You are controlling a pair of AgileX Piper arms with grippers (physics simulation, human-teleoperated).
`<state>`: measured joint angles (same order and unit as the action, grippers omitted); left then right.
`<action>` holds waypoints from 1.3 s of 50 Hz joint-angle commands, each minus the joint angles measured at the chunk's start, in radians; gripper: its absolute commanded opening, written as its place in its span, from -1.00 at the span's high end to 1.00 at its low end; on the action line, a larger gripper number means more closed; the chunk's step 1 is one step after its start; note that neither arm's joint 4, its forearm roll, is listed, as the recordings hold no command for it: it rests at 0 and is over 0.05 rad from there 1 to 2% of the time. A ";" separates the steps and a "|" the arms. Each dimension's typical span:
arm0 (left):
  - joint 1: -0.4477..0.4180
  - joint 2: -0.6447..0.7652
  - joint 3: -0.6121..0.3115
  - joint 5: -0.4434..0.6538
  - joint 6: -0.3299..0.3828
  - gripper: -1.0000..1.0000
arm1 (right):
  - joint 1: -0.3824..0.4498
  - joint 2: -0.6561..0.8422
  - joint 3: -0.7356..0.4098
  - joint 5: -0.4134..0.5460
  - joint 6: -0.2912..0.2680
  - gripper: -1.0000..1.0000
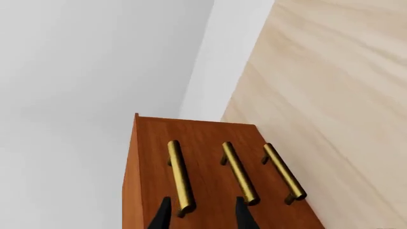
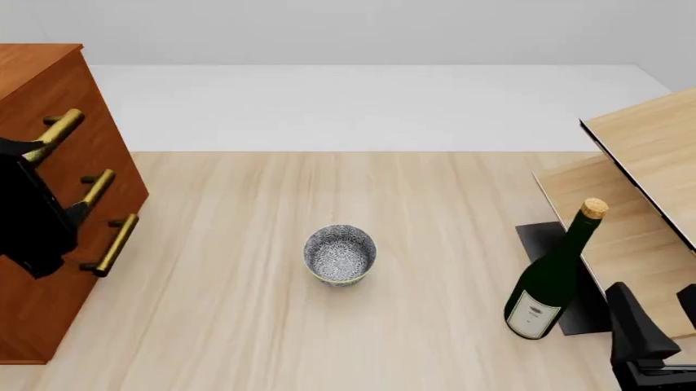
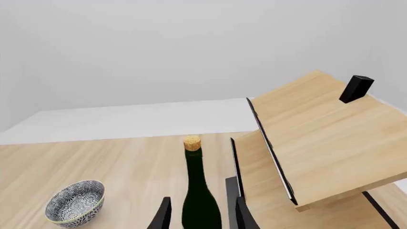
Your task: Close the bottom drawer of the cabinet and open the top drawer.
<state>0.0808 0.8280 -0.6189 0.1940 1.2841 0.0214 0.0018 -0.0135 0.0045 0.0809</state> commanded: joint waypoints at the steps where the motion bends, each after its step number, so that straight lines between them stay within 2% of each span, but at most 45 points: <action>1: 0.053 0.034 0.001 -0.050 0.031 -1.00 | 0.000 0.000 0.000 0.001 -0.001 -1.00; 10: 0.061 0.080 0.005 -0.104 0.052 -1.00 | 0.001 0.000 0.000 0.001 -0.005 -1.00; 26: 0.142 0.155 -0.003 -0.203 0.109 -1.00 | 0.000 0.001 -0.001 0.001 -0.004 -1.00; 51: 0.200 0.208 0.011 -0.279 0.151 -1.00 | -0.003 0.000 -0.001 0.001 -0.007 -1.00; 65: 0.214 0.253 -0.014 -0.310 0.158 -1.00 | -0.006 0.001 -0.001 0.000 -0.008 -1.00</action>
<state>0.2835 1.0500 -0.6228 -0.0891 1.4318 0.0184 0.0022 -0.0147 0.0049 0.0736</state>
